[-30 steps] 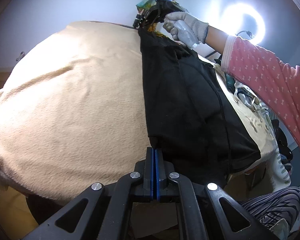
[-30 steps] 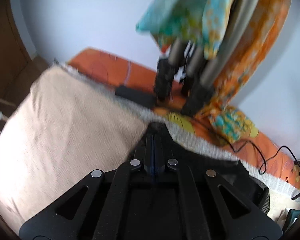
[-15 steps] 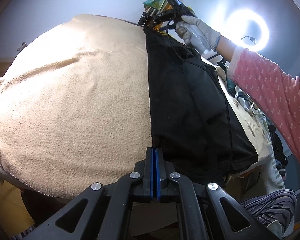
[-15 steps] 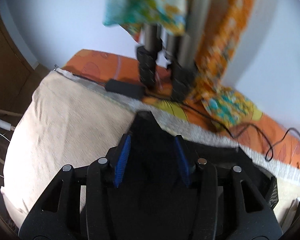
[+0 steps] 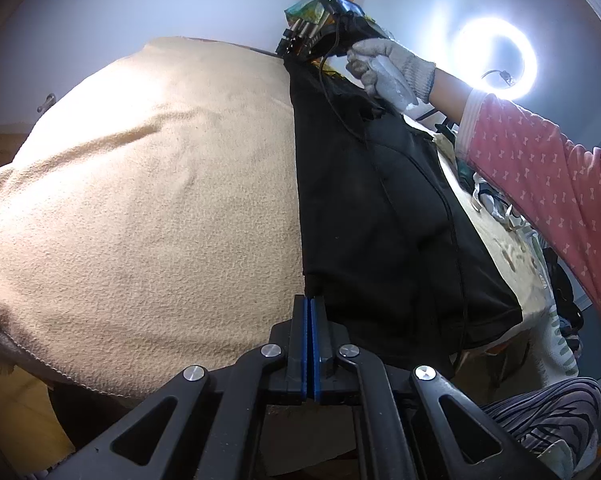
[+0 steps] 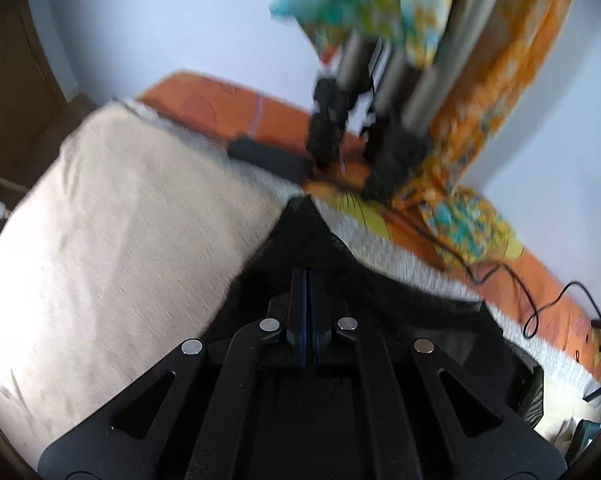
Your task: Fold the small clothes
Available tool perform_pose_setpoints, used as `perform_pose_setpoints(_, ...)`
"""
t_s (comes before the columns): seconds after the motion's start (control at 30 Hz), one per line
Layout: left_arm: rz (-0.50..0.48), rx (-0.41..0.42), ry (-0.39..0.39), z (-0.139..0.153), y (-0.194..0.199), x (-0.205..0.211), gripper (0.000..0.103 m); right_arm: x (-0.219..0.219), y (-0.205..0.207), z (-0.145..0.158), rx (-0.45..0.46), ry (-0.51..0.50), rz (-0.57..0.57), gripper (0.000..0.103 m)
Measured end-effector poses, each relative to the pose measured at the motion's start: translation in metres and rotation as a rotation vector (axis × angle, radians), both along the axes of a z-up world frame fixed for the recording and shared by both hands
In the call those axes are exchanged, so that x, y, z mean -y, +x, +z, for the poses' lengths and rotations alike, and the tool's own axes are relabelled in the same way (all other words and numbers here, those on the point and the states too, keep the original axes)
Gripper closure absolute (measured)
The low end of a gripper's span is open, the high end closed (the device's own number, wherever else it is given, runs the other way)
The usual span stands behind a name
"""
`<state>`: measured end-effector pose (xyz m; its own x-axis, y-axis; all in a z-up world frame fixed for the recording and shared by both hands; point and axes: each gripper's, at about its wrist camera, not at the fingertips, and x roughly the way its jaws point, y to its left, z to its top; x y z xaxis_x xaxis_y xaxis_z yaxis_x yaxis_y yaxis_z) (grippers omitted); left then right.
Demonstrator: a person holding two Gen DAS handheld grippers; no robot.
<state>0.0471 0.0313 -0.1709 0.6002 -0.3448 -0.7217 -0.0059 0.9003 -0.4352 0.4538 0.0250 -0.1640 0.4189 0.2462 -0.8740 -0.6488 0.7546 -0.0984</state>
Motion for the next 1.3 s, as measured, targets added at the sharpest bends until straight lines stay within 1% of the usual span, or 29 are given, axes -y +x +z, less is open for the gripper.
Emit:
perform_pose_setpoints(0.03,0.001,-0.002,-0.002,0.0,0.0,0.0,0.103,0.001,0.003,0.005,0.0,0.02,-0.008,0.101)
perform_pose_setpoints(0.1,0.002,-0.002,-0.006,-0.001,0.0,-0.001,0.103,0.004,0.013,0.009,-0.031,0.056,-0.048,0.101)
perform_pose_setpoints(0.13,0.003,-0.001,-0.005,0.0,0.0,-0.001,0.103,0.008,0.017,0.01,-0.042,0.061,-0.068,0.097)
perform_pose_setpoints(0.17,0.003,-0.001,-0.005,0.0,-0.001,-0.002,0.103,0.011,0.021,0.008,-0.058,0.059,-0.084,0.079)
perform_pose_setpoints(0.23,0.003,-0.003,-0.009,-0.001,-0.001,-0.003,0.103,0.016,0.023,0.004,-0.053,0.039,-0.099,0.058)
perform_pose_setpoints(0.27,0.004,-0.004,-0.01,-0.001,-0.001,-0.004,0.103,0.017,0.023,0.001,-0.038,0.023,-0.096,0.058)
perform_pose_setpoints(0.33,0.007,-0.004,-0.011,-0.001,-0.001,-0.005,0.103,0.015,0.023,-0.007,-0.053,0.014,-0.082,0.058)
perform_pose_setpoints(0.37,0.006,-0.004,-0.01,-0.001,-0.001,-0.005,0.103,0.011,0.022,-0.011,-0.055,0.007,-0.076,0.067)
perform_pose_setpoints(0.4,0.005,-0.003,-0.008,0.0,-0.001,-0.005,0.103,0.004,0.019,-0.016,-0.045,-0.007,-0.06,0.081)
perform_pose_setpoints(0.43,0.004,-0.002,-0.007,0.0,-0.001,-0.005,0.103,-0.002,0.017,-0.02,-0.043,-0.024,-0.044,0.1)
perform_pose_setpoints(0.47,0.004,0.001,-0.01,0.001,-0.002,-0.006,0.103,-0.011,0.013,-0.023,-0.026,-0.055,-0.033,0.1)
perform_pose_setpoints(0.5,0.006,0.004,-0.012,0.002,-0.003,-0.007,0.103,-0.019,0.009,-0.023,0.011,-0.069,-0.02,0.1)
perform_pose_setpoints(0.57,0.007,0.006,-0.016,0.002,-0.005,-0.007,0.103,-0.028,0.006,-0.016,0.043,-0.044,-0.006,0.101)
perform_pose_setpoints(0.63,0.006,0.006,-0.019,0.002,-0.007,-0.007,0.103,-0.031,0.01,-0.012,0.051,-0.016,-0.023,0.101)
perform_pose_setpoints(0.73,0.007,0.006,-0.021,0.002,-0.008,-0.008,0.103,-0.04,0.022,-0.019,0.063,-0.047,-0.061,0.101)
perform_pose_setpoints(0.8,0.013,0.002,-0.039,0.003,-0.01,-0.011,0.103,-0.034,0.023,-0.015,0.037,-0.031,-0.076,0.099)
perform_pose_setpoints(0.83,0.02,0.008,-0.043,0.005,-0.011,-0.013,0.103,-0.029,0.022,-0.01,0.031,-0.011,-0.088,0.091)
perform_pose_setpoints(0.87,0.021,0.018,-0.047,0.008,-0.012,-0.016,0.093,-0.024,0.019,-0.004,0.032,0.012,-0.097,0.078)
perform_pose_setpoints(0.9,0.019,0.022,-0.051,0.009,-0.013,-0.016,0.073,-0.015,0.015,0.005,0.04,0.03,-0.105,0.071)
perform_pose_setpoints(0.93,0.014,0.016,-0.055,0.01,-0.013,-0.016,0.066,-0.007,0.01,0.015,0.052,0.048,-0.115,0.061)
perform_pose_setpoints(0.97,0.011,0.01,-0.058,0.009,-0.013,-0.015,0.062,0.002,0.003,0.026,0.053,0.075,-0.122,0.059)
perform_pose_setpoints(1.03,-0.002,-0.007,-0.067,0.006,-0.011,-0.012,0.062,0.021,-0.011,0.043,0.029,0.134,-0.119,0.059)
perform_pose_setpoints(1.1,-0.022,-0.017,-0.087,0.004,-0.008,-0.006,0.064,0.043,-0.026,0.056,0.02,0.154,-0.143,0.059)
perform_pose_setpoints(1.13,-0.026,-0.025,-0.094,0.002,-0.005,-0.005,0.066,0.06,-0.032,0.062,0.005,0.172,-0.15,0.058)
perform_pose_setpoints(1.2,-0.014,-0.033,-0.103,-0.001,-0.003,-0.005,0.079,0.077,-0.049,0.068,-0.014,0.2,-0.147,0.058)
perform_pose_setpoints(1.27,-0.003,-0.047,-0.121,-0.003,-0.001,-0.006,0.089,0.093,-0.067,0.072,-0.019,0.205,-0.141,0.058)
perform_pose_setpoints(1.3,0.007,-0.049,-0.123,-0.004,-0.001,-0.007,0.092,0.101,-0.069,0.073,-0.031,0.21,-0.139,0.058)
